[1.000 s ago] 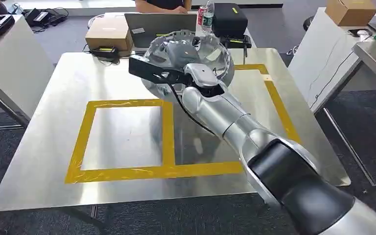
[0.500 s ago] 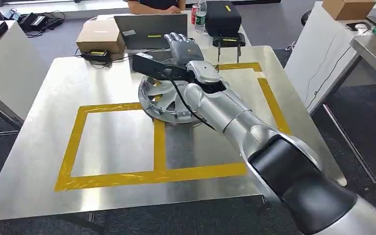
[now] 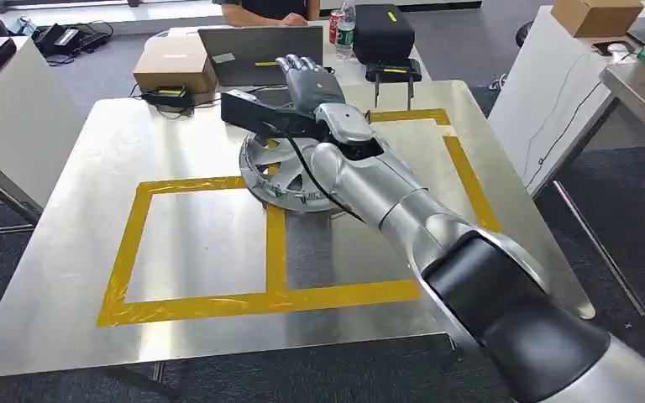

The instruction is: Take the parts from the cabinet and place them on the table.

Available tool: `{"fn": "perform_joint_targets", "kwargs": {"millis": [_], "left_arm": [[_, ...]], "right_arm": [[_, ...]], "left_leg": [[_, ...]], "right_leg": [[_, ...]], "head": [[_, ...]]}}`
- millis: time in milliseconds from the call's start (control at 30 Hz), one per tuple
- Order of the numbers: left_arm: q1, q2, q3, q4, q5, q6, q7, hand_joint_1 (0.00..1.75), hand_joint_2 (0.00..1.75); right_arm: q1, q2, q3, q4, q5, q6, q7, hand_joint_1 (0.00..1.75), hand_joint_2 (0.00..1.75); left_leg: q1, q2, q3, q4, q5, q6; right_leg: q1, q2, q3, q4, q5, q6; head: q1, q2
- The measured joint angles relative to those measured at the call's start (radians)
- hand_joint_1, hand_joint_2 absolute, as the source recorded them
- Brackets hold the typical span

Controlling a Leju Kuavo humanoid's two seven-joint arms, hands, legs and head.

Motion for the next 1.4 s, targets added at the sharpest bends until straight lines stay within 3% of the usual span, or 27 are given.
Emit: {"fn": "perform_joint_targets", "kwargs": {"millis": [67, 133, 167, 200, 300, 333, 367, 400, 467, 500, 533, 567, 667, 733, 800, 833, 900, 967, 1000, 1067, 1167, 1200, 1233, 1300, 1333, 1367, 1400], "left_arm": [[0.001, 0.001, 0.004, 0.000, 0.002, 0.000, 0.001, 0.00, 0.00], [0.004, 0.006, 0.008, 0.000, 0.007, 0.000, 0.004, 0.00, 0.00], [0.005, 0.002, 0.010, 0.000, 0.009, 0.000, 0.005, 0.00, 0.00], [0.004, 0.003, 0.015, 0.000, 0.009, 0.000, 0.005, 0.00, 0.00], [0.005, 0.003, 0.019, 0.000, 0.001, 0.002, 0.010, 0.00, 0.00], [0.005, 0.003, 0.019, 0.000, -0.001, 0.002, 0.011, 0.00, 0.00], [0.005, 0.003, 0.020, 0.000, -0.005, 0.002, 0.012, 0.00, 0.00], [0.006, 0.003, 0.020, 0.000, -0.008, 0.002, 0.012, 0.00, 0.00], [0.006, 0.002, 0.020, 0.001, -0.010, 0.002, 0.010, 0.00, 0.00], [0.006, 0.010, 0.021, -0.001, -0.011, 0.002, 0.010, 0.00, 0.00], [0.005, 0.009, 0.021, 0.000, -0.012, 0.002, 0.010, 0.00, 0.00], [0.006, 0.010, 0.021, 0.000, -0.013, 0.002, 0.009, 0.00, 0.00], [0.011, 0.007, 0.022, 0.001, -0.014, 0.001, 0.010, 0.00, 0.00], [0.011, 0.010, 0.022, 0.001, -0.015, 0.001, 0.011, 0.00, 0.00], [0.010, 0.010, 0.023, 0.001, -0.016, 0.002, 0.011, 0.00, 0.00], [0.011, 0.010, 0.023, 0.001, -0.016, 0.002, 0.011, 0.00, 0.00], [0.011, 0.010, 0.023, 0.001, -0.015, 0.002, 0.011, 0.00, 0.00], [0.007, 0.010, 0.023, 0.001, -0.015, 0.002, 0.011, 0.00, 0.00], [0.005, 0.010, 0.023, 0.000, -0.015, 0.002, 0.011, 0.00, 0.00], [0.004, 0.008, 0.023, 0.000, -0.015, 0.002, 0.010, 0.00, 0.00], [0.005, 0.006, 0.024, 0.000, -0.015, 0.002, 0.010, 0.00, 0.00], [0.003, 0.003, 0.024, 0.001, -0.015, 0.002, 0.010, 0.00, 0.00], [0.003, 0.003, 0.024, 0.000, -0.014, 0.002, 0.010, 0.00, 0.00], [0.004, 0.003, 0.024, 0.000, -0.014, 0.002, 0.010, 0.00, 0.00], [0.004, 0.003, 0.024, 0.000, -0.014, 0.002, 0.010, 0.00, 0.00], [0.004, 0.003, 0.024, 0.000, -0.014, 0.002, 0.010, 0.00, 0.00], [0.004, 0.002, 0.024, 0.000, -0.014, 0.002, 0.010, 0.00, 0.00]], "right_arm": [[0.000, 0.006, 0.000, 0.000, 0.002, -0.009, -0.009, 0.00, 0.00], [0.000, 0.013, -0.005, -0.003, -0.003, -0.068, -0.057, 0.00, 0.00], [-0.001, 0.015, -0.008, -0.007, -0.004, -0.087, -0.072, 0.00, 0.00], [-0.008, 0.015, -0.010, -0.007, -0.003, -0.100, -0.081, 0.00, 0.00], [-0.010, 0.018, -0.010, -0.007, 0.002, -0.101, -0.094, 0.00, 0.00], [-0.005, 0.018, -0.010, -0.007, 0.002, -0.102, -0.096, 0.00, 0.00], [0.000, 0.018, -0.010, -0.007, 0.002, -0.105, -0.102, 0.00, 0.00], [0.001, 0.018, -0.010, -0.007, 0.002, -0.110, -0.107, 0.00, 0.00], [0.000, 0.018, -0.015, -0.010, -0.002, -0.131, -0.124, 0.00, 0.00], [0.000, 0.016, -0.018, -0.012, -0.005, -0.145, -0.133, 0.00, 0.00], [0.002, 0.019, -0.018, -0.015, -0.008, -0.156, -0.142, 0.00, 0.00], [0.004, 0.017, -0.019, -0.017, -0.011, -0.165, -0.147, 0.00, 0.00], [0.006, 0.014, -0.029, -0.022, -0.013, -0.184, -0.150, 0.00, 0.00], [0.006, 0.014, -0.032, -0.026, -0.013, -0.189, -0.155, 0.00, 0.00], [0.007, 0.014, -0.032, -0.026, -0.013, -0.190, -0.157, 0.00, 0.00], [0.010, 0.014, -0.032, -0.026, -0.013, -0.190, -0.158, 0.00, 0.00], [0.012, 0.013, -0.032, -0.026, -0.013, -0.190, -0.158, 0.00, 0.00], [0.011, 0.013, -0.033, -0.028, -0.013, -0.190, -0.158, 0.00, 0.00], [0.011, 0.012, -0.033, -0.031, -0.013, -0.192, -0.158, 0.00, 0.00], [0.011, 0.009, -0.034, -0.033, -0.013, -0.195, -0.159, 0.00, 0.00], [0.012, 0.003, -0.035, -0.033, -0.013, -0.196, -0.159, 0.00, 0.00], [0.011, -0.004, -0.035, -0.033, -0.013, -0.196, -0.159, 0.00, 0.00], [0.011, -0.005, -0.035, -0.033, -0.014, -0.196, -0.159, 0.00, 0.00], [0.013, -0.009, -0.035, -0.033, -0.014, -0.196, -0.159, 0.00, 0.00], [0.014, -0.010, -0.035, -0.033, -0.014, -0.196, -0.159, 0.00, 0.00], [0.016, -0.011, -0.035, -0.033, -0.014, -0.196, -0.159, 0.00, 0.00], [0.018, -0.011, -0.035, -0.033, -0.014, -0.196, -0.159, 0.00, 0.00]], "left_leg": [[0.000, 0.000, 0.000, 0.000, 0.000, 0.000], [-0.005, 0.000, 0.005, -0.007, 0.008, 0.019], [0.013, 0.003, 0.021, -0.036, 0.026, 0.021], [0.012, 0.008, 0.027, -0.050, 0.034, 0.021], [0.021, 0.014, 0.024, -0.053, 0.038, 0.023], [0.025, 0.015, 0.022, -0.051, 0.039, 0.020], [0.030, 0.015, 0.019, -0.048, 0.039, 0.015], [0.037, 0.015, 0.014, -0.042, 0.038, 0.007], [0.053, 0.015, 0.002, -0.018, 0.027, -0.018], [0.054, 0.016, -0.008, -0.002, 0.020, -0.033], [0.051, 0.015, -0.018, 0.007, 0.018, -0.044], [0.048, 0.013, -0.016, 0.013, 0.016, -0.051], [0.057, 0.012, -0.024, 0.010, 0.021, -0.073], [0.053, 0.011, -0.052, 0.082, -0.049, -0.062], [0.040, 0.009, -0.114, 0.245, -0.138, -0.054], [0.035, 0.008, -0.133, 0.304, -0.160, -0.048], [0.024, 0.007, -0.113, 0.293, -0.136, -0.033], [0.012, 0.007, -0.017, 0.134, -0.067, -0.011], [0.006, 0.004, 0.033, 0.048, -0.063, 0.000], [-0.004, 0.003, 0.032, 0.042, -0.046, -0.007], [-0.001, 0.003, 0.012, 0.028, -0.027, 0.012], [0.004, 0.009, 0.009, 0.025, -0.014, 0.019], [0.004, 0.009, -0.005, 0.024, -0.004, 0.029], [0.002, 0.013, -0.029, 0.024, 0.015, 0.036], [0.001, 0.013, -0.043, 0.025, 0.025, 0.037], [0.001, 0.014, -0.055, 0.026, 0.034, 0.038], [0.000, 0.015, -0.067, 0.027, 0.042, 0.037]], "right_leg": [[0.000, 0.000, 0.000, 0.000, 0.000, 0.000], [-0.005, 0.000, 0.008, -0.016, 0.013, 0.012], [0.001, 0.001, 0.009, -0.015, 0.006, 0.013], [0.001, 0.000, 0.004, 0.000, -0.011, 0.019], [-0.016, -0.002, -0.089, 0.220, -0.128, 0.037], [-0.024, -0.002, -0.112, 0.275, -0.142, 0.044], [-0.032, -0.004, -0.115, 0.280, -0.128, 0.053], [-0.041, -0.006, -0.092, 0.237, -0.096, 0.063], [-0.059, -0.017, 0.004, 0.064, -0.020, 0.087], [-0.063, -0.022, 0.030, 0.011, -0.045, 0.101], [-0.051, -0.002, 0.019, 0.045, -0.027, 0.076], [-0.055, -0.003, 0.011, 0.044, -0.038, 0.059], [-0.054, 0.000, -0.004, 0.045, -0.038, 0.024], [-0.050, 0.000, -0.008, 0.040, -0.029, 0.009], [-0.041, 0.000, -0.018, 0.039, -0.020, -0.002], [-0.034, 0.000, -0.024, 0.039, -0.014, -0.005], [-0.024, 0.000, -0.037, 0.040, -0.003, -0.008], [-0.018, 0.001, -0.048, 0.040, 0.009, -0.006], [-0.017, 0.001, -0.051, 0.041, 0.015, -0.004], [-0.017, 0.000, -0.053, 0.035, 0.029, 0.011], [-0.013, 0.000, -0.058, 0.018, 0.058, 0.032], [-0.018, 0.001, -0.068, 0.027, 0.037, 0.034], [-0.016, -0.003, -0.084, 0.066, -0.016, 0.039], [-0.017, -0.003, -0.128, 0.214, -0.123, 0.047], [-0.017, -0.003, -0.148, 0.289, -0.156, 0.050], [-0.017, -0.004, -0.151, 0.330, -0.163, 0.051], [-0.017, -0.004, -0.131, 0.320, -0.141, 0.050]], "head": [[0.000, 0.000], [-0.002, 0.000], [0.000, 0.000], [0.002, 0.000], [0.002, 0.000], [0.002, 0.000], [0.002, 0.000], [0.002, 0.000], [0.002, 0.000], [0.007, 0.000], [0.010, 0.000], [0.011, 0.000], [0.008, 0.000], [0.005, 0.000], [0.000, 0.000], [-0.001, 0.000], [0.000, 0.000], [0.000, 0.000], [0.000, 0.000], [-0.001, 0.000], [-0.002, 0.000], [-0.002, 0.000], [0.002, 0.000], [0.003, 0.000], [0.004, 0.000], [0.003, 0.000], [0.004, 0.000]]}}
